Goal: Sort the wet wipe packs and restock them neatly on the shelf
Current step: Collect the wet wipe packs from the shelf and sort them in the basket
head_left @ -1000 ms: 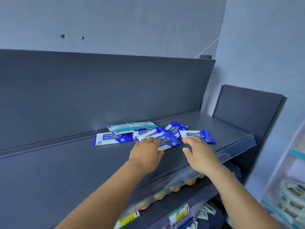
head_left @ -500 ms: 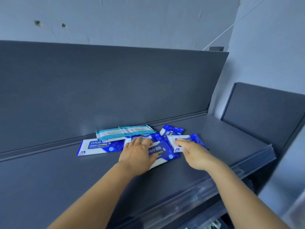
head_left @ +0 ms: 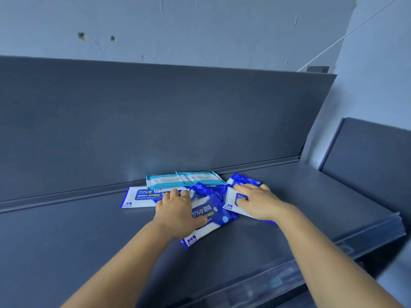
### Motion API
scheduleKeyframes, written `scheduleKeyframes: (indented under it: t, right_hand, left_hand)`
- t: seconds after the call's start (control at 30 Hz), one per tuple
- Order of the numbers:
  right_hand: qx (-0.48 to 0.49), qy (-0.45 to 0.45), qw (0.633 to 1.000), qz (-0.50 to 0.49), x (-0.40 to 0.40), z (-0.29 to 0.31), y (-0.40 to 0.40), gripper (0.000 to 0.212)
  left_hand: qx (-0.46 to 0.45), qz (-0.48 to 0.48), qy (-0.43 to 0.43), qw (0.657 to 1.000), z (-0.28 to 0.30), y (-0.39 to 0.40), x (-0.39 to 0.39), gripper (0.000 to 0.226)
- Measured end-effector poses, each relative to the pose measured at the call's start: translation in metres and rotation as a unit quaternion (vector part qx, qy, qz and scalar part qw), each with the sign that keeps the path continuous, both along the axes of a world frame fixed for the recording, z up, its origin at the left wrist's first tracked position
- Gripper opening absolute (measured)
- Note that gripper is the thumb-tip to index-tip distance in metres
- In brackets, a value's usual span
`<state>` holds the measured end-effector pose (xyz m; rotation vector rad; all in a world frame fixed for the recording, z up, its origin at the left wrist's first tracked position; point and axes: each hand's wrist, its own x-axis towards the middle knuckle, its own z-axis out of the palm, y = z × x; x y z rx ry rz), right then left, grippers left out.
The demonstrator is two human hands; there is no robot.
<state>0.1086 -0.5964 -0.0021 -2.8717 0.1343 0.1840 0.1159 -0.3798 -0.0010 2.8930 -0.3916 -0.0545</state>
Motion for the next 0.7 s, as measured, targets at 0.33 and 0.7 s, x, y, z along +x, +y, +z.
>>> scheduleKeyframes:
  t: [0.33,0.7]
  right_hand:
    - [0.039,-0.022,0.999,0.028,-0.043,-0.002,0.084,0.044]
    - [0.161,0.04,0.986,-0.004,-0.063,0.003,0.105,0.034]
  left_hand:
    - [-0.063,0.004,-0.011,0.998,0.004,0.071,-0.022,0.075]
    - [-0.048,0.032,-0.069,0.996,-0.003,0.12,-0.041,0.069]
